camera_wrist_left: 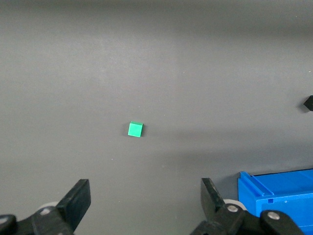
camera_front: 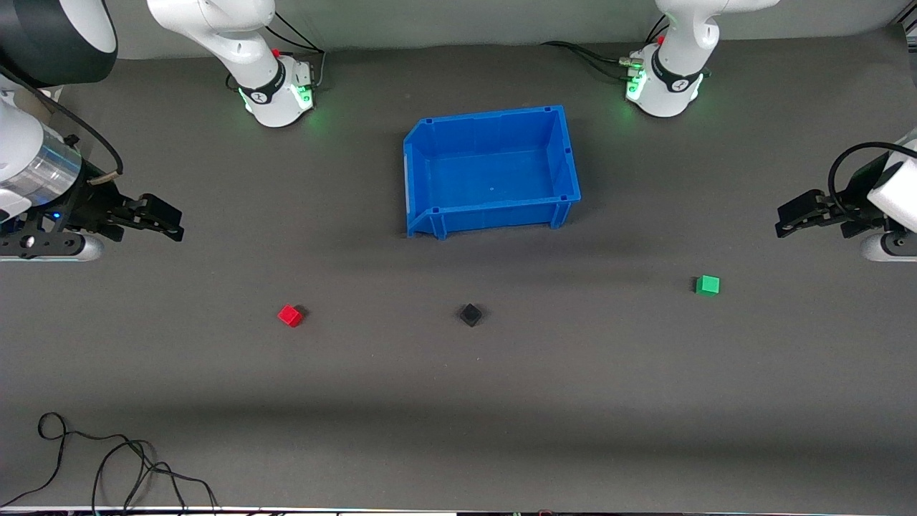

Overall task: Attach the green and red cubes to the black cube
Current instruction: 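Move the right gripper toward the red cube while the left gripper approaches green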

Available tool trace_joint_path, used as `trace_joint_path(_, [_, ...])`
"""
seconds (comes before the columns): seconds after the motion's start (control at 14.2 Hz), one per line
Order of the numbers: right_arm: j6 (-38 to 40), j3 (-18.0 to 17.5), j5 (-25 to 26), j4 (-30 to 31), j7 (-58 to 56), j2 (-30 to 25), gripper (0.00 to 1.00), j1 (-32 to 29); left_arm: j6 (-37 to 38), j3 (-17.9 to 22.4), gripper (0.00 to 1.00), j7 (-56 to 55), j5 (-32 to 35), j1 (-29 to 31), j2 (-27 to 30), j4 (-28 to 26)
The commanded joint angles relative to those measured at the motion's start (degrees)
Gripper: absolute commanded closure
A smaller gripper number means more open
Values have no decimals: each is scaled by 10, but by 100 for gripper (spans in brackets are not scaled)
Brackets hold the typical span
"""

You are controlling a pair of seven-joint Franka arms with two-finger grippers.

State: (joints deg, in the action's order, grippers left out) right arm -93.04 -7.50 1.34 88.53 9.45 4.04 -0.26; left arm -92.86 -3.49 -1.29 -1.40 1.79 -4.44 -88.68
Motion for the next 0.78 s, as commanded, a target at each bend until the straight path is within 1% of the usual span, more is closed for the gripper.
trace_joint_path(0.0, [9,3,-6,-7,-10,0,0,-2,15,5,0,8,13,-6,8,4])
trace_joint_path(0.14, [9,4,-6,-7,-11,3,0,-3,19,2,0,8,27,-8,8,4])
trace_joint_path(0.56, [8,7,-12,-6,2,-1,0,-1,25,2,0,-5,26,-6,7,7])
trace_joint_path(0.71, [7,6,-12,7,51,1,0,2,30,3,0,-3,27,-6,7,13])
